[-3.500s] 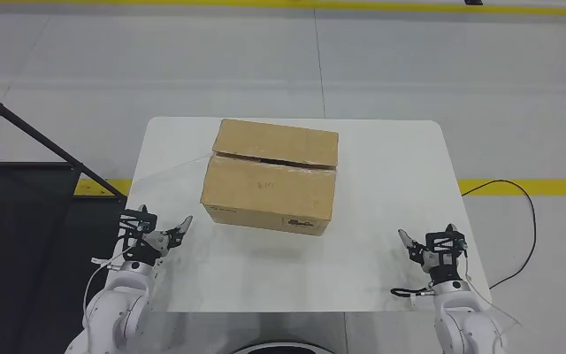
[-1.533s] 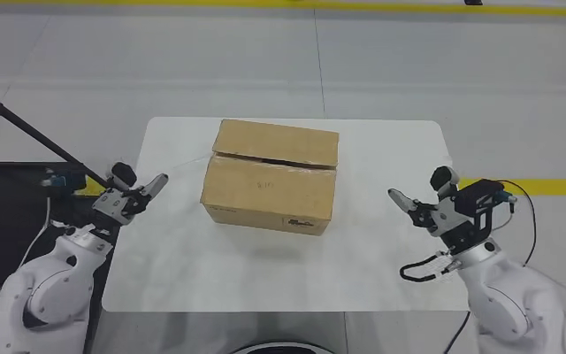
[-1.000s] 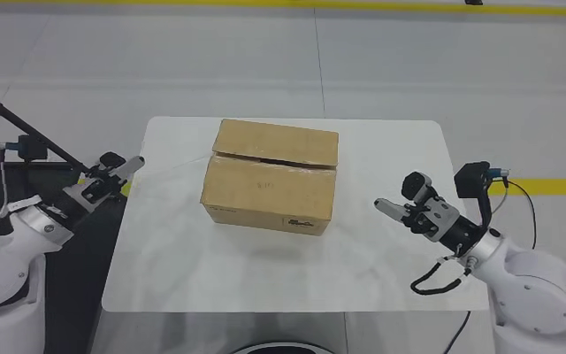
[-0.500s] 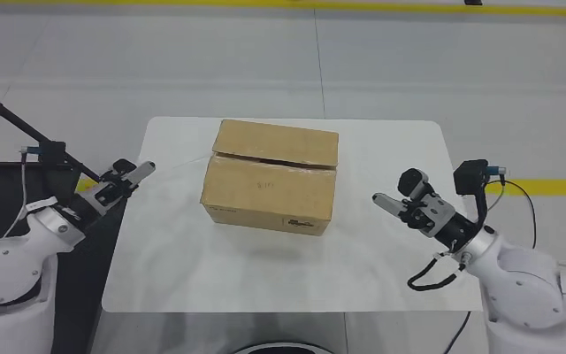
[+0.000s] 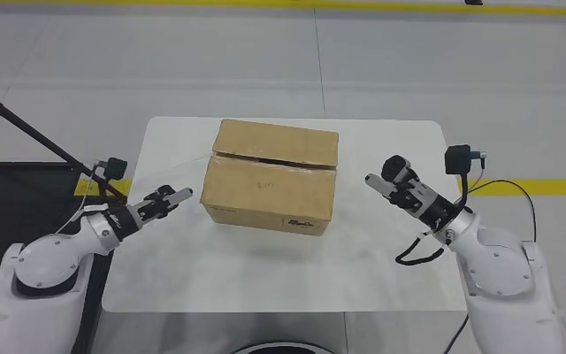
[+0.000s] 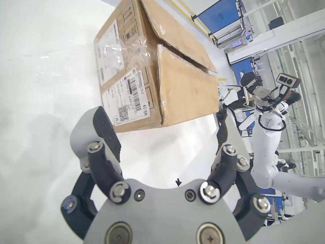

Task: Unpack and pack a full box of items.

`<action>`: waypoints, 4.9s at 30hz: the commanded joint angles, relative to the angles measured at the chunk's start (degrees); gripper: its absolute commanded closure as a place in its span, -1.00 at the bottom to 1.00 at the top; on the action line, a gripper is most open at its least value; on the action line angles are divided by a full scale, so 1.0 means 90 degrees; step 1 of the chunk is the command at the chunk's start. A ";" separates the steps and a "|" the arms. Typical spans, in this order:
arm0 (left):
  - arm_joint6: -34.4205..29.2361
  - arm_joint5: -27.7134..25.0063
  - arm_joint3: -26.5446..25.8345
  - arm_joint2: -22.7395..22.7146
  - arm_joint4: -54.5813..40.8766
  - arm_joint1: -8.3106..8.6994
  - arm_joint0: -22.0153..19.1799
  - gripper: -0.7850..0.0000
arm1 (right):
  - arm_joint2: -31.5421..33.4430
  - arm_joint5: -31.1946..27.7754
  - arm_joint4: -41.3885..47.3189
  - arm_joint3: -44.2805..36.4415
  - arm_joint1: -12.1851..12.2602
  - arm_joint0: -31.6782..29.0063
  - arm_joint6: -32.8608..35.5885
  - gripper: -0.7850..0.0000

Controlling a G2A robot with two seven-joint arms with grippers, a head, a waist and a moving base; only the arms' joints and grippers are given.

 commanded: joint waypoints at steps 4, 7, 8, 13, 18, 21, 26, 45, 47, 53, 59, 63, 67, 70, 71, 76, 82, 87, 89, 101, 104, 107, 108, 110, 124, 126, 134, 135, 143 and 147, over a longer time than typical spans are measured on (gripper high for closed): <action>0.0026 -0.0100 0.0221 0.0413 -0.0233 -0.0005 -0.0140 -1.00 | -0.0118 0.0022 0.0061 0.0128 -0.0002 -0.0113 -0.0112 -1.00; 0.0059 -0.0141 0.0374 0.0598 -0.0289 -0.0002 -0.0258 -1.00 | -0.0158 -0.0085 0.0337 0.0288 0.0000 -0.0101 -0.0116 -1.00; 0.0089 -0.0134 0.0422 0.0666 -0.0323 -0.0004 -0.0302 -1.00 | -0.0167 -0.0153 0.0462 0.0353 0.0002 -0.0085 -0.0083 -1.00; 0.0167 -0.0176 0.0561 0.0910 -0.0460 -0.0003 -0.0472 -1.00 | -0.0219 -0.0486 0.1103 0.0730 0.0023 0.0049 0.0225 -1.00; 0.0077 -0.0261 0.0555 0.1033 -0.0637 0.0014 -0.0517 -1.00 | -0.0338 -0.0663 0.1544 0.1115 0.0039 0.0263 0.0514 -1.00; -0.0003 -0.0289 0.0545 0.1050 -0.0777 0.0030 -0.0523 -1.00 | -0.0487 -0.0748 0.1773 0.1297 0.0041 0.0421 0.0707 -1.00; -0.0150 -0.0353 0.0477 0.1063 -0.0927 0.0062 -0.0510 -1.00 | -0.0739 -0.0831 0.1924 0.1584 0.0036 0.0718 0.0849 -1.00; 0.0333 -0.0011 0.0222 0.0143 -0.1660 0.0181 0.0001 -1.00 | -0.1720 -0.0824 0.1992 0.3249 -0.0095 0.1903 0.0597 -1.00; 0.0367 -0.0014 0.0200 0.0129 -0.1632 0.0190 0.0032 -1.00 | -0.1825 -0.0855 0.2186 0.3337 -0.0120 0.1968 0.0599 -1.00; 0.0442 0.0014 0.0177 0.0096 -0.1677 0.0210 0.0112 -1.00 | -0.1976 -0.1086 0.2880 0.3532 -0.0167 0.2133 0.0756 -1.00; 0.0449 0.0052 0.0133 0.0049 -0.1844 0.0231 0.0137 -1.00 | -0.1873 -0.1376 0.3776 0.3488 -0.0155 0.2084 0.1127 -1.00; 0.0475 0.0097 0.0068 0.0001 -0.1964 0.0245 0.0150 -1.00 | -0.1701 -0.1515 0.4309 0.3313 -0.0110 0.1982 0.1558 -1.00; 0.0547 0.0114 -0.0021 -0.0036 -0.2200 0.0249 0.0149 -1.00 | -0.1525 -0.1563 0.4684 0.2959 -0.0047 0.1798 0.2056 -1.00; 0.0583 0.0135 -0.0122 -0.0070 -0.2447 0.0251 0.0137 -1.00 | -0.1399 -0.1554 0.4877 0.2641 0.0007 0.1622 0.2470 -1.00; 0.0612 0.0148 -0.0155 -0.0088 -0.2507 0.0252 0.0132 -1.00 | -0.1363 -0.1547 0.4904 0.2534 0.0025 0.1560 0.2599 -1.00; 0.0497 0.0226 -0.0296 -0.0103 -0.3025 0.0257 0.0094 -1.00 | -0.1222 -0.1511 0.4887 0.1969 0.0120 0.1206 0.3298 -1.00; -0.0175 0.0197 -0.0405 -0.0051 -0.3290 0.0301 0.0032 -1.00 | -0.1172 -0.1470 0.4772 0.1319 0.0206 0.0715 0.3708 -1.00; -0.0967 0.0152 -0.0470 0.0098 -0.3339 0.0354 -0.0038 -1.00 | -0.1276 -0.1351 0.4505 0.0966 0.0268 0.0438 0.3827 -1.00; -0.1265 0.0136 -0.0444 0.0182 -0.3052 0.0386 -0.0071 -1.00 | -0.1390 -0.1294 0.4366 0.0904 0.0288 0.0399 0.3884 -1.00; -0.2313 -0.0070 -0.0142 0.0623 -0.2437 0.0506 -0.0127 -1.00 | -0.1942 -0.1137 0.3723 0.1098 0.0358 0.0563 0.3814 -1.00; -0.2364 -0.0063 -0.0091 0.0686 -0.2402 0.0517 -0.0121 -1.00 | -0.1957 -0.0978 0.3770 0.1227 0.0341 0.0708 0.3420 -1.00; -0.2364 -0.0063 -0.0091 0.0686 -0.2402 0.0517 -0.0121 -1.00 | -0.1855 -0.0846 0.3927 0.1334 0.0315 0.0851 0.2749 -1.00; -0.2364 -0.0063 -0.0091 0.0686 -0.2402 0.0517 -0.0121 -1.00 | -0.1823 -0.0783 0.3917 0.1362 0.0309 0.0884 0.2561 -1.00; -0.2364 -0.0063 -0.0091 0.0686 -0.2402 0.0517 -0.0121 -1.00 | -0.1823 -0.0783 0.3917 0.1362 0.0309 0.0884 0.2561 -1.00; -0.2160 -0.0060 -0.0150 0.0737 -0.2357 0.0515 -0.0067 -1.00 | -0.2033 -0.0652 0.3928 0.1243 0.0275 0.0817 0.2238 -1.00; -0.2090 -0.0078 -0.0173 0.0769 -0.2353 0.0521 -0.0033 -1.00 | -0.2209 -0.0552 0.4045 0.1531 0.0228 0.1013 0.2045 -1.00; -0.2073 -0.0177 -0.0224 0.0842 -0.2247 0.0571 -0.0053 -1.00 | -0.2757 -0.0289 0.4335 0.2849 0.0018 0.1920 0.1286 -1.00; -0.2062 -0.0185 -0.0226 0.0844 -0.2256 0.0577 -0.0049 -1.00 | -0.2804 -0.0246 0.4380 0.2997 -0.0004 0.2017 0.1257 -1.00; -0.1912 -0.0269 -0.0222 0.0831 -0.2249 0.0618 0.0001 -1.00 | -0.2986 -0.0021 0.4114 0.3630 -0.0103 0.2479 0.0898 -1.00; -0.1840 -0.0292 -0.0232 0.0860 -0.2224 0.0637 -0.0004 -1.00 | -0.3007 0.0037 0.4092 0.3794 -0.0134 0.2629 0.0849 -1.00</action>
